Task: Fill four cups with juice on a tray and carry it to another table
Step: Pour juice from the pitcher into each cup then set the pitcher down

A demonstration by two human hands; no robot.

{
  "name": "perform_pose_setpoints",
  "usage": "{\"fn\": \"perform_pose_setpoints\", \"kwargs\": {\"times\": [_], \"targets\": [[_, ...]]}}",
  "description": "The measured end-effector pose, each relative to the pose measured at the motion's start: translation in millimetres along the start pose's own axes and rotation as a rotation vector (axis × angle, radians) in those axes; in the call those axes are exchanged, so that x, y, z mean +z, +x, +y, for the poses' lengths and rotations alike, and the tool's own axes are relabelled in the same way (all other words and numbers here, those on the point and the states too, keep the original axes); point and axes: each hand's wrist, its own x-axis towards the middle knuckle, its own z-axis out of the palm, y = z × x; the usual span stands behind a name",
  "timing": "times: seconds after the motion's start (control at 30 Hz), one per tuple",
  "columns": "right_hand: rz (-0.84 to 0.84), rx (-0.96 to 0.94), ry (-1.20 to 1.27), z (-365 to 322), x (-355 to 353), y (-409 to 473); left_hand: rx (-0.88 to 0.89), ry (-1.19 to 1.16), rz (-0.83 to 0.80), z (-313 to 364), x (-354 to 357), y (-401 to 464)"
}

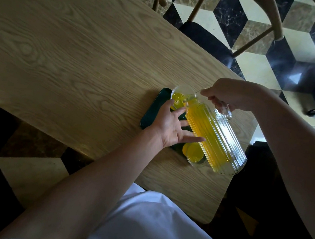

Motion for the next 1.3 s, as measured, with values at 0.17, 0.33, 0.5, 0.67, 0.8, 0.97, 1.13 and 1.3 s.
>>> {"fn": "perform_pose_setpoints", "kwargs": {"times": [0.17,0.33,0.5,0.67,0.8,0.97,1.13,1.3], "targets": [[-0.007,0.001,0.001,0.6,-0.2,0.1,0.001,-0.005,0.015,-1.0,1.3,0.0],[-0.015,0.016,0.009,0.2,0.3,3.1,0.000,-0.007,0.019,-2.0,2.4,-1.3],[-0.019,0.017,0.031,-0.1,0.0,4.9,0.003,-0.004,0.027,-0.7,2.8,0.1],[-0.025,0.010,0.017,-1.5,-1.8,4.7,-0.003,-0.010,0.014,0.6,1.7,1.3],[-0.025,0.001,0.010,-2.7,-2.0,2.3,0.000,-0.019,0.026,1.4,4.1,0.4],[-0.029,0.016,0.023,-2.1,-1.6,1.1,-0.003,-0.025,0.030,-0.4,5.1,-0.2],[-0.030,0.027,0.016,-1.5,-0.6,-2.1,-0.002,-0.019,0.038,-2.6,6.4,-1.3],[-0.009,0.018,0.032,2.3,0.6,-3.7,0.002,-0.002,0.050,-3.4,7.1,-1.7]]}}
